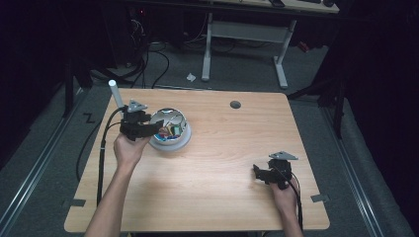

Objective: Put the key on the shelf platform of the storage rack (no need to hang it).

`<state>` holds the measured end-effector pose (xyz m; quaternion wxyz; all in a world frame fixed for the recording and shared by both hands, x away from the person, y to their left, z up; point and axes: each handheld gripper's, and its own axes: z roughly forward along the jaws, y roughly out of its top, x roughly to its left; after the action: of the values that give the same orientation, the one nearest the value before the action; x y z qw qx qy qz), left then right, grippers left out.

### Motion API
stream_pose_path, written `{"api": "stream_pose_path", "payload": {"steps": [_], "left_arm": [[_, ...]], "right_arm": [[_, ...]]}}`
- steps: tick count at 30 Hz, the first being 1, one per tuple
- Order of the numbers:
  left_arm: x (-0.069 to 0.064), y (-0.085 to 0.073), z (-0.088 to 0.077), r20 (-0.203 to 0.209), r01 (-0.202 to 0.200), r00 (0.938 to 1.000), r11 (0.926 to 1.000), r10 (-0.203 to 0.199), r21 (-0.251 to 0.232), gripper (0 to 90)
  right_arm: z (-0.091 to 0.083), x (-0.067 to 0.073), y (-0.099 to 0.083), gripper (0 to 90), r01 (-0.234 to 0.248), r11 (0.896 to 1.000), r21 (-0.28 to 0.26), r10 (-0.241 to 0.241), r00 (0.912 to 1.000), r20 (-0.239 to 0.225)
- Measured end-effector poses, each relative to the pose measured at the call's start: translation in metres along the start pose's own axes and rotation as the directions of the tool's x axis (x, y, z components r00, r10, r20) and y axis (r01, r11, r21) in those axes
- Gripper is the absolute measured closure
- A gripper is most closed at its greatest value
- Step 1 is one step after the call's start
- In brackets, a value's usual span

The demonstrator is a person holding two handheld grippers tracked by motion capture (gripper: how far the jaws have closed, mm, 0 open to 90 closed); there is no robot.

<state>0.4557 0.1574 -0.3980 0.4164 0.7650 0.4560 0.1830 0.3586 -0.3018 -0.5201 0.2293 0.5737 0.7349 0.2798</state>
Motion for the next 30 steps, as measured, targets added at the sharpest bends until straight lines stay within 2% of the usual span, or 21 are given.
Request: {"api": "stream_pose_path", "payload": {"steps": [4,22,30], "left_arm": [[0.002,-0.003,-0.010,0.003,0.022,0.9998,0.9996,-0.022,-0.019,41.3],[0.005,-0.016,-0.045,-0.002,0.051,0.9987,0.9965,-0.051,-0.066,37.2],[0.005,-0.024,-0.056,-0.006,0.061,0.9981,0.9956,-0.061,-0.071,36.0]], "right_arm": [[0.000,0.000,0.000,15.5,0.000,1.000,0.000,0.000,1.0000,0.000],[0.000,0.000,0.000,15.5,0.000,1.000,0.000,0.000,1.0000,0.000],[0.000,0.000,0.000,15.5,0.000,1.000,0.000,0.000,1.0000,0.000]]}}
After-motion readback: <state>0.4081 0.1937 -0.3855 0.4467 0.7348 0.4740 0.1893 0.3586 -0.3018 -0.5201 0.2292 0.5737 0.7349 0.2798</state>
